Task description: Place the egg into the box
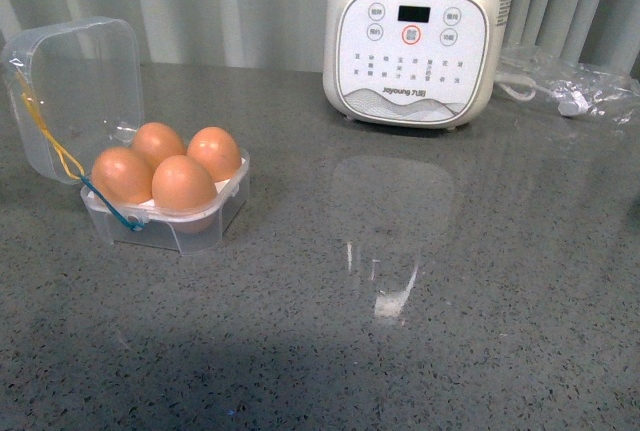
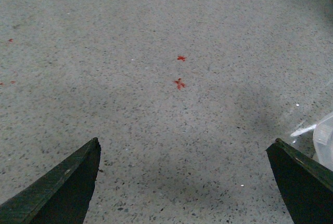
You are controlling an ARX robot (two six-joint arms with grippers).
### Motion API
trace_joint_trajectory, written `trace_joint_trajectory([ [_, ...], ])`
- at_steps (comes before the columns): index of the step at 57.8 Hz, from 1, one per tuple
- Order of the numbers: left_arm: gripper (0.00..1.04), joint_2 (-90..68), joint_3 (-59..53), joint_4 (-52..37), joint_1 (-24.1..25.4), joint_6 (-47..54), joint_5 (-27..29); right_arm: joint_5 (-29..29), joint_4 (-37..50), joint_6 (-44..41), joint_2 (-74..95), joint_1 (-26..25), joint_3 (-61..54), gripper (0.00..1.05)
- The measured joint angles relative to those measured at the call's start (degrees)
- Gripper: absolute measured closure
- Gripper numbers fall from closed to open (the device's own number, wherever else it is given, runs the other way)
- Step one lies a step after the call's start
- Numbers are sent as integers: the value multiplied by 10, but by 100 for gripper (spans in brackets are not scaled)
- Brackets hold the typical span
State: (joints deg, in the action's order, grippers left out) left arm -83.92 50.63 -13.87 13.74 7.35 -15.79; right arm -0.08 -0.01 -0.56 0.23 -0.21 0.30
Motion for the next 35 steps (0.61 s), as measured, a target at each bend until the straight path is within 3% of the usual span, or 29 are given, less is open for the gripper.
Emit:
trace_joint_trajectory([
  [20, 7, -15, 6, -2, -31, -51, -43, 0, 0, 0, 0, 0, 0, 7],
  [35, 7, -10, -2, -11, -81, -94, -63, 0, 0, 0, 0, 0, 0, 7],
])
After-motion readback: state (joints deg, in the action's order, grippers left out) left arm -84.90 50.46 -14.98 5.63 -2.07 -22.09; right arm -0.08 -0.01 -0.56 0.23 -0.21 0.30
